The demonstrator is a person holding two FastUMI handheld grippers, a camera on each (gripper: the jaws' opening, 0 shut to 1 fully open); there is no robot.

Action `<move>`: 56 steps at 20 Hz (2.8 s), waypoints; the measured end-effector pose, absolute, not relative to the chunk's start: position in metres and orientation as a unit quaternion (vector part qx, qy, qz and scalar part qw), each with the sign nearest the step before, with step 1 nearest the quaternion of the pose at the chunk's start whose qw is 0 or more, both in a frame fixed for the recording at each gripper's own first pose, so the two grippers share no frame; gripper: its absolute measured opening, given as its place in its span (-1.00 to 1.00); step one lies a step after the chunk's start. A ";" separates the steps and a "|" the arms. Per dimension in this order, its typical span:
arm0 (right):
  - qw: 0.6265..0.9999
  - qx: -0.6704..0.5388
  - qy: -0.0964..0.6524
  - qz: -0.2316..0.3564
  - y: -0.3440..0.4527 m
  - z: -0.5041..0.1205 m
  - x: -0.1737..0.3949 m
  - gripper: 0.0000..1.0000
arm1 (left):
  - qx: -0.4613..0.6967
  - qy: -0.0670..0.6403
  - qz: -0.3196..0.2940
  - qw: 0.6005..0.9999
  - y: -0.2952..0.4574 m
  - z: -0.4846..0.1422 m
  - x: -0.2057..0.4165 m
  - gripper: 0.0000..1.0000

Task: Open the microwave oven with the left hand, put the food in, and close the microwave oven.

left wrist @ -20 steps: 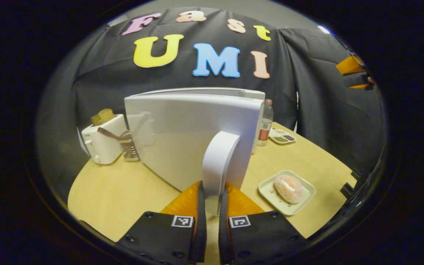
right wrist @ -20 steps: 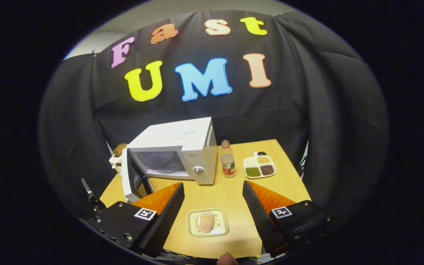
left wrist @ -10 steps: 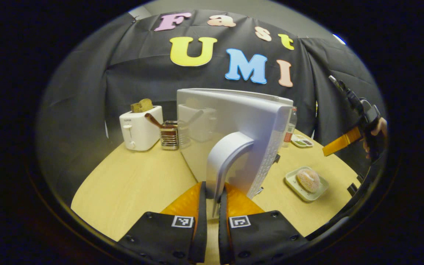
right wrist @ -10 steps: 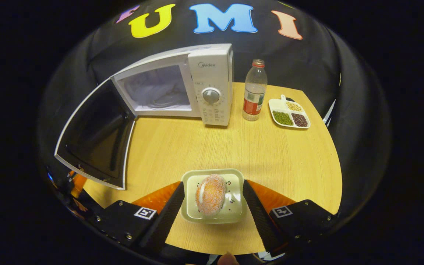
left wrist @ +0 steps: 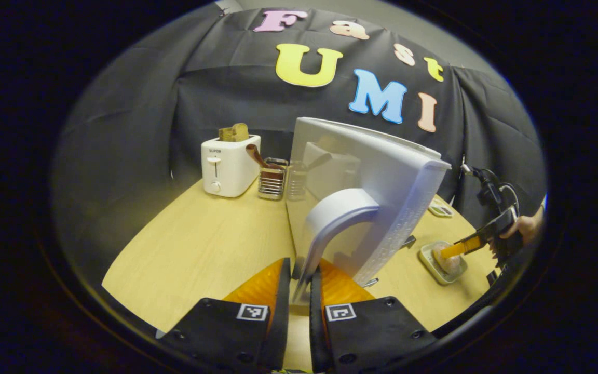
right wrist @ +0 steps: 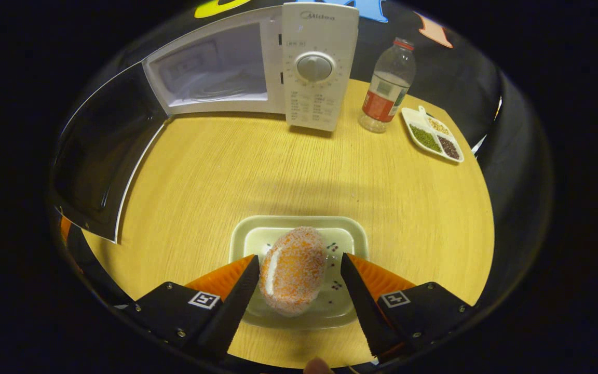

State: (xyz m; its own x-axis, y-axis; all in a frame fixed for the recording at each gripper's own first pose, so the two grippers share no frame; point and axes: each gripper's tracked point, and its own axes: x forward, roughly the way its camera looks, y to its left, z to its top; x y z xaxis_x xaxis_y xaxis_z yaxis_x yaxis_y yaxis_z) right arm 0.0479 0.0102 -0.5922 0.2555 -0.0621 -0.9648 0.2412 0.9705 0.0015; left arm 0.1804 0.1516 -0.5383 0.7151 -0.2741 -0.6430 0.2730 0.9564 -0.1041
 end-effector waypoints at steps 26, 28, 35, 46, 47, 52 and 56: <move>0.871 0.017 0.490 -0.012 0.018 -0.607 0.040 0.41 | 0.008 0.180 0.060 0.982 0.126 -0.179 0.000 0.89; 0.873 0.030 0.486 -0.026 0.018 -0.607 0.040 0.41 | 0.017 0.159 0.036 0.987 0.141 -0.163 0.000 0.90; 0.848 0.071 0.510 -0.123 0.027 -0.574 0.049 0.35 | 0.011 0.161 -0.022 0.987 0.194 -0.186 -0.005 0.89; 0.868 0.237 0.415 -0.137 0.125 -0.537 0.182 0.34 | -0.041 0.187 -0.009 0.981 0.214 -0.202 0.086 0.87; 0.870 0.253 0.399 -0.138 0.132 -0.541 0.200 0.34 | -0.037 0.190 -0.008 0.981 0.209 -0.202 0.094 0.89; 0.867 0.330 0.343 -0.144 0.151 -0.553 0.275 0.34 | 0.004 0.241 0.000 0.971 0.194 -0.222 0.133 0.88; 0.859 0.406 0.258 -0.173 0.140 -0.544 0.342 0.33 | 0.016 0.271 0.004 0.962 0.183 -0.233 0.144 0.89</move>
State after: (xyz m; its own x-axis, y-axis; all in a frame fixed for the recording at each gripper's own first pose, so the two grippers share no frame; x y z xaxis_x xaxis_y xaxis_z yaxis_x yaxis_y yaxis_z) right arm 0.3420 0.1400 -0.5442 0.8069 -0.0889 -0.5840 0.5075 0.6102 0.6083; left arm 0.1443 0.1829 -0.2333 0.8530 0.0161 -0.5216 0.0017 0.9994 0.0336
